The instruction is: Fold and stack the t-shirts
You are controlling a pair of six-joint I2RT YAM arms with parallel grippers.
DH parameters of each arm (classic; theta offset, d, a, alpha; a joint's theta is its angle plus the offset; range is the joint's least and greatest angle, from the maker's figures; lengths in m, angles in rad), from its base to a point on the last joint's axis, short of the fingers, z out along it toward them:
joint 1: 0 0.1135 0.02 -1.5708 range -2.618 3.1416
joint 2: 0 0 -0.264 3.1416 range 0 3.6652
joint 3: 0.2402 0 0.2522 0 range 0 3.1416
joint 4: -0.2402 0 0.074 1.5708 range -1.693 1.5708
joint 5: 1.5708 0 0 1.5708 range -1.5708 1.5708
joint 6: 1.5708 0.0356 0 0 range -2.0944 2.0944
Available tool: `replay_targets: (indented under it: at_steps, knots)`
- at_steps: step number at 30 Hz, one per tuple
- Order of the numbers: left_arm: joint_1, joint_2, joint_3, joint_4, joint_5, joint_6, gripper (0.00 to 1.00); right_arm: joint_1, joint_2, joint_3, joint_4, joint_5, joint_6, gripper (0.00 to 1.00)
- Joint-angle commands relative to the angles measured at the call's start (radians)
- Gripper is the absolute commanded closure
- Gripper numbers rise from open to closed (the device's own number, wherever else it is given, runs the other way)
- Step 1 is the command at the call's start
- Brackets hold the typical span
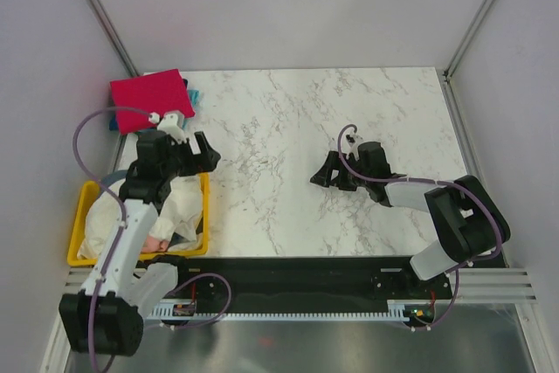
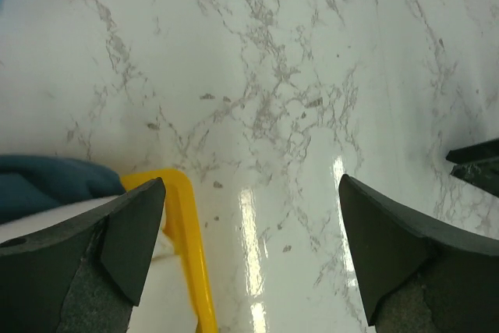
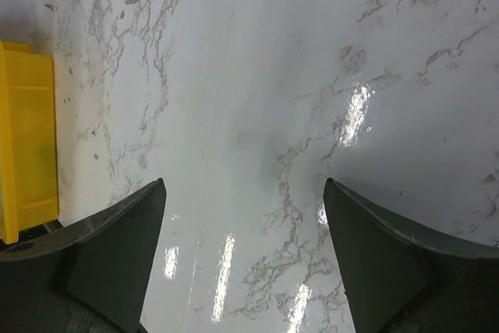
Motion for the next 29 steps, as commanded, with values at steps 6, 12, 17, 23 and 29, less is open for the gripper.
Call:
replay_targets:
  at_steps: [6, 12, 17, 23, 29]
  knots:
    - [-0.004, -0.378, -0.19, -0.031, 0.082, 0.007, 0.0, 0.001, -0.014, 0.02, -0.019, 0.023, -0.012, 0.09]
    - [-0.006, -0.415, -0.162, -0.151, 0.101, 0.022, 0.0, 0.001, 0.013, 0.051, -0.075, 0.034, -0.017, 0.09]
    - [-0.036, -0.417, -0.195, -0.132, 0.104, 0.004, 0.0, 0.002, -0.026, 0.031, -0.058, 0.049, -0.015, 0.09]
    - [-0.089, -0.402, -0.196, -0.131, 0.129, -0.015, 0.0, 0.001, -0.047, 0.026, -0.066, 0.093, 0.008, 0.08]
    - [-0.162, -0.405, -0.205, -0.125, 0.138, -0.016, 0.01, 0.001, -0.114, -0.015, -0.018, 0.138, 0.032, 0.08]
